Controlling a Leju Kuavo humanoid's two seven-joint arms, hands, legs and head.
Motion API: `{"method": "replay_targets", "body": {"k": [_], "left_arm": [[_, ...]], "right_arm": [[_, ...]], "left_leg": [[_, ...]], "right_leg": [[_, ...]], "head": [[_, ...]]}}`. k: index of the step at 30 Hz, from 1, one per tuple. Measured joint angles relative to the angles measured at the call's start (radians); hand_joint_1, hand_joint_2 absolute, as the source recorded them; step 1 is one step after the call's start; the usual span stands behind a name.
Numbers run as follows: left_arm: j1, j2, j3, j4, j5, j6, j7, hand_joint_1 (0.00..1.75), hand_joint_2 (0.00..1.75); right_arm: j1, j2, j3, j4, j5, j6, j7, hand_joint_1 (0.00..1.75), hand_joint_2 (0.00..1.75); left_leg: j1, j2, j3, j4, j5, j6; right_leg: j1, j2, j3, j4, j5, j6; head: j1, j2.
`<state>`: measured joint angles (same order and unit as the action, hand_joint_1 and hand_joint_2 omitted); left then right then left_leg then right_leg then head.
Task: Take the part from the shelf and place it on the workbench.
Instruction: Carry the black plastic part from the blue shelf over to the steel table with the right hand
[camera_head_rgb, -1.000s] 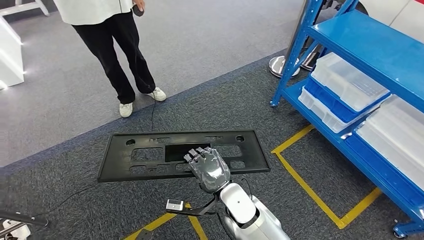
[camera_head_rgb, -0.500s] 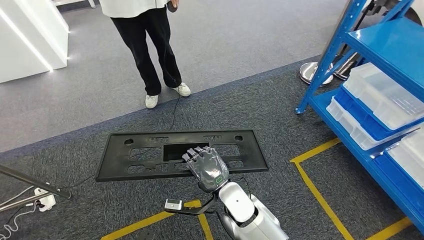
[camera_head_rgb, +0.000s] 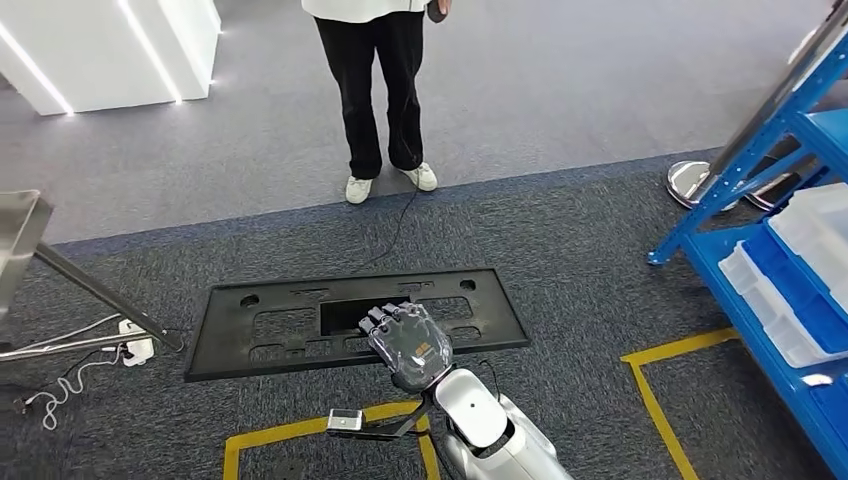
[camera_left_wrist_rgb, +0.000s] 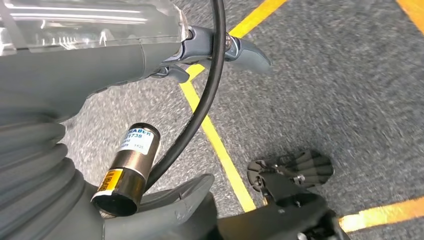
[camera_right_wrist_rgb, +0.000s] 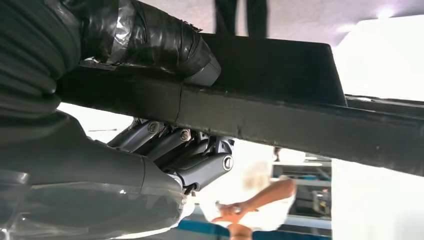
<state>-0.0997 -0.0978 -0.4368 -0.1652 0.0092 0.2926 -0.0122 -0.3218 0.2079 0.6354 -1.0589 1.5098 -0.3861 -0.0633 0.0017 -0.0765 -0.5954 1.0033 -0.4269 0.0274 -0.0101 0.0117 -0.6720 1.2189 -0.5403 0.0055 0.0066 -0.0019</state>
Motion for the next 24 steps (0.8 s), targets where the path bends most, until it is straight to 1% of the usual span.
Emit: {"method": "replay_targets", "body": {"k": [1,2,3,4,5,6,7,8,9,10,11,12,13,14,15,16,17,18,19,20,21,22,23,24], "left_arm": [[0.0,0.0,0.0,0.0,0.0,0.0,0.0,0.0,1.75],[-0.001,0.0,0.0,0.0,0.0,0.0,0.0,0.0,1.75],[-0.001,0.0,0.0,0.0,0.0,0.0,0.0,0.0,1.75],[-0.001,0.0,0.0,0.0,0.0,0.0,0.0,0.0,1.75],[0.001,0.0,0.0,0.0,0.0,0.0,0.0,0.0,1.75],[0.003,0.0,0.0,0.0,0.0,0.0,0.001,0.0,1.75],[0.006,0.0,0.0,0.0,0.0,0.001,0.002,0.0,1.75],[0.007,0.0,0.0,0.0,0.0,0.001,0.002,0.0,1.75],[0.006,0.0,0.0,0.0,0.0,0.001,0.003,0.0,1.75],[0.005,0.0,0.0,0.0,0.0,0.001,0.003,0.0,1.75],[0.003,0.0,-0.001,0.0,0.0,0.001,0.003,0.0,1.75],[0.003,-0.001,-0.001,0.0,0.0,0.001,0.003,0.0,1.75],[0.004,-0.001,-0.001,0.0,0.0,0.001,0.003,0.0,1.75],[0.005,-0.001,-0.001,0.0,0.0,0.001,0.003,0.0,1.75],[0.006,-0.001,-0.001,0.0,0.0,0.001,0.003,0.0,1.75],[0.006,-0.001,-0.001,0.0,0.0,0.001,0.003,0.0,1.75],[0.005,-0.001,-0.001,0.0,0.0,0.001,0.003,0.0,1.75],[0.003,-0.001,-0.001,0.0,0.0,0.002,0.003,0.0,1.75],[0.002,-0.001,-0.001,0.0,0.0,0.002,0.003,0.0,1.75],[0.002,-0.001,-0.001,0.0,0.0,0.002,0.003,0.0,1.75],[0.003,-0.001,-0.001,0.0,0.0,0.002,0.003,0.0,1.75],[0.005,-0.001,-0.001,0.0,0.0,0.002,0.004,0.0,1.75],[0.006,-0.001,-0.001,0.0,0.0,0.002,0.004,0.0,1.75],[0.006,-0.001,-0.001,0.0,0.0,0.002,0.005,0.0,1.75]], "right_arm": [[0.0,0.0,0.0,0.001,0.0,-0.001,0.0,1.73,1.75],[-0.001,0.0,0.0,0.001,0.001,-0.002,0.0,1.73,1.75],[-0.001,0.0,-0.001,0.002,0.005,-0.004,0.001,1.73,1.75],[-0.001,0.0,-0.001,0.002,0.012,-0.006,0.004,1.73,1.75],[-0.001,0.0,-0.001,0.002,0.023,-0.007,0.009,1.73,1.75],[-0.001,0.001,-0.001,0.002,0.034,-0.007,0.015,1.73,1.75],[-0.002,0.002,-0.001,0.001,0.043,-0.007,0.021,1.73,1.75],[-0.003,0.003,-0.001,0.001,0.049,-0.01,0.025,1.73,1.75],[-0.004,0.004,-0.001,0.001,0.052,-0.013,0.028,1.73,1.75],[-0.004,0.004,-0.001,0.001,0.054,-0.015,0.029,1.73,1.75],[-0.004,0.004,-0.001,0.001,0.055,-0.017,0.03,1.73,1.75],[-0.003,0.004,-0.001,0.002,0.055,-0.018,0.03,1.73,1.75],[-0.002,0.004,-0.001,0.002,0.055,-0.018,0.03,1.73,1.75],[-0.001,0.004,-0.001,0.003,0.055,-0.018,0.03,1.73,1.75],[-0.001,0.004,-0.001,0.003,0.056,-0.018,0.03,1.73,1.75],[-0.002,0.004,-0.001,0.003,0.056,-0.018,0.03,1.73,1.75],[-0.002,0.004,-0.001,0.003,0.056,-0.018,0.03,1.73,1.75],[-0.003,0.004,-0.001,0.003,0.057,-0.018,0.03,1.73,1.75],[-0.004,0.004,-0.001,0.003,0.057,-0.018,0.03,1.73,1.75],[-0.004,0.004,-0.001,0.003,0.057,-0.019,0.03,1.73,1.75],[-0.004,0.005,-0.001,0.003,0.057,-0.019,0.031,1.73,1.75],[-0.004,0.006,-0.001,0.003,0.058,-0.019,0.032,1.73,1.75],[-0.005,0.007,-0.001,0.002,0.058,-0.02,0.035,1.73,1.75],[-0.007,0.008,-0.001,0.002,0.058,-0.02,0.037,1.73,1.75]], "left_leg": [[0.001,-0.014,-0.001,0.005,-0.003,-0.003],[0.001,-0.027,-0.005,0.013,-0.006,-0.008],[0.002,-0.037,-0.009,0.018,-0.008,-0.013],[0.003,-0.047,-0.014,0.02,-0.008,-0.018],[0.004,-0.057,-0.018,0.02,-0.007,-0.024],[0.007,-0.062,-0.021,0.02,-0.006,-0.03],[0.007,-0.049,-0.025,0.027,-0.011,-0.035],[0.005,-0.024,-0.036,0.049,-0.024,-0.04],[0.005,0.009,-0.056,0.092,-0.048,-0.044],[0.005,0.041,-0.085,0.152,-0.077,-0.048],[0.007,0.058,-0.119,0.22,-0.106,-0.052],[0.01,0.066,-0.147,0.276,-0.125,-0.055],[0.011,0.069,-0.16,0.298,-0.125,-0.056],[0.013,0.072,-0.151,0.282,-0.107,-0.057],[0.013,0.08,-0.121,0.225,-0.074,-0.055],[0.01,0.103,-0.081,0.149,-0.042,-0.052],[0.005,0.127,-0.046,0.083,-0.019,-0.045],[-0.001,0.145,-0.022,0.037,-0.007,-0.038],[-0.006,0.156,-0.013,0.016,-0.005,-0.031],[-0.01,0.148,-0.014,0.014,-0.006,-0.025],[-0.01,0.134,-0.013,0.01,-0.004,-0.02],[-0.008,0.122,-0.01,0.005,-0.001,-0.015],[-0.005,0.109,-0.007,0.0,0.002,-0.009],[-0.001,0.097,-0.003,-0.005,0.005,-0.004]], "right_leg": [[-0.003,0.022,0.029,-0.066,0.031,-0.001],[-0.006,0.042,0.053,-0.12,0.052,-0.002],[-0.007,0.057,0.066,-0.15,0.059,-0.004],[-0.006,0.064,0.07,-0.16,0.056,-0.007],[-0.004,0.055,0.071,-0.163,0.058,-0.011],[-0.004,0.043,0.073,-0.166,0.06,-0.018],[-0.004,0.032,0.077,-0.171,0.062,-0.025],[-0.005,0.019,0.081,-0.177,0.064,-0.032],[-0.005,0.005,0.085,-0.181,0.064,-0.037],[-0.002,-0.009,0.087,-0.183,0.063,-0.041],[0.0,-0.024,0.088,-0.183,0.062,-0.044],[0.002,-0.04,0.088,-0.183,0.06,-0.045],[0.004,-0.055,0.089,-0.183,0.058,-0.046],[0.005,-0.069,0.091,-0.183,0.055,-0.045],[0.005,-0.082,0.094,-0.183,0.053,-0.044],[0.006,-0.093,0.098,-0.183,0.05,-0.041],[0.008,-0.105,0.102,-0.183,0.046,-0.037],[0.011,-0.115,0.105,-0.183,0.043,-0.033],[0.013,-0.125,0.107,-0.184,0.041,-0.029],[0.014,-0.135,0.109,-0.185,0.04,-0.024],[0.014,-0.145,0.112,-0.187,0.037,-0.019],[0.013,-0.142,0.115,-0.184,0.033,-0.014],[0.011,-0.122,0.111,-0.17,0.021,-0.009],[0.009,-0.092,0.095,-0.133,-0.001,-0.005]], "head": [[0.0,0.0],[0.0,0.0],[0.0,0.0],[0.0,0.0],[0.0,0.0],[0.0,0.0],[-0.001,0.0],[-0.002,0.0],[-0.004,0.0],[-0.005,0.0],[-0.005,0.0],[-0.005,0.0],[-0.005,0.0],[-0.005,0.0],[-0.006,0.0],[-0.006,0.0],[-0.005,0.0],[-0.005,0.0],[-0.005,0.0],[-0.005,0.0],[-0.004,0.0],[-0.004,0.0],[-0.004,0.0],[-0.003,0.0]]}}
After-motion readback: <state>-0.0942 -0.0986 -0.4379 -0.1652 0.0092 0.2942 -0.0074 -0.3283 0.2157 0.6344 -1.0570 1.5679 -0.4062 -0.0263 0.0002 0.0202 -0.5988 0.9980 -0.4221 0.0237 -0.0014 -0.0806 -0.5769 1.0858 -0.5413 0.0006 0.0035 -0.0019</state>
